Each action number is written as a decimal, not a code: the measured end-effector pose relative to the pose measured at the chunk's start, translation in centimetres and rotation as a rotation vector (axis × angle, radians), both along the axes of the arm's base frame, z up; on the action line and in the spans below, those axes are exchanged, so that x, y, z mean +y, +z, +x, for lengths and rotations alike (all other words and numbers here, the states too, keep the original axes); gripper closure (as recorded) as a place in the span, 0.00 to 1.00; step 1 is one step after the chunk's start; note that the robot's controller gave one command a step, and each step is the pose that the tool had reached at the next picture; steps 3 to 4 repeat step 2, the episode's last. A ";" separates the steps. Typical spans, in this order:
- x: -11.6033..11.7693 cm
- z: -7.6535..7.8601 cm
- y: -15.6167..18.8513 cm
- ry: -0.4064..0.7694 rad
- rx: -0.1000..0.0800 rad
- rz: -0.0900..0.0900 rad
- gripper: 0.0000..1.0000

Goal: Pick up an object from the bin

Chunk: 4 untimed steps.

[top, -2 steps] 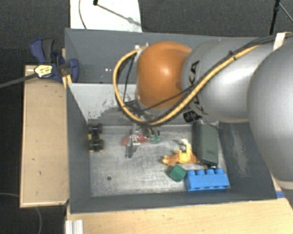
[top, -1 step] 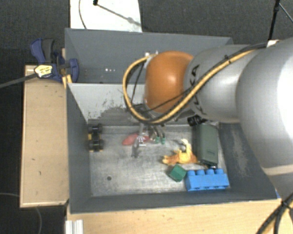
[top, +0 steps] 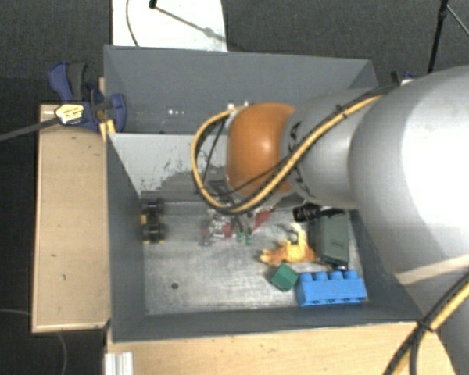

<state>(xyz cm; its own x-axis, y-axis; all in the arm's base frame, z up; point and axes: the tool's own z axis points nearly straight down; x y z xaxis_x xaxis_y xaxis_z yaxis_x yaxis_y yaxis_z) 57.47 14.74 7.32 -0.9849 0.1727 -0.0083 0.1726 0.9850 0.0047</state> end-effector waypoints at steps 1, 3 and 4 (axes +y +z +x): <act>0.0 0.0 0.0 -0.001 0.000 0.000 1.00; -1.8 -0.5 13.6 -0.008 0.007 -0.003 1.00; -1.8 -0.5 13.6 -0.008 0.007 -0.003 1.00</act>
Offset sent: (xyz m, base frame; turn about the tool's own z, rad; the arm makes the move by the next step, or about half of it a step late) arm -0.0061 -0.0179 0.1353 0.0025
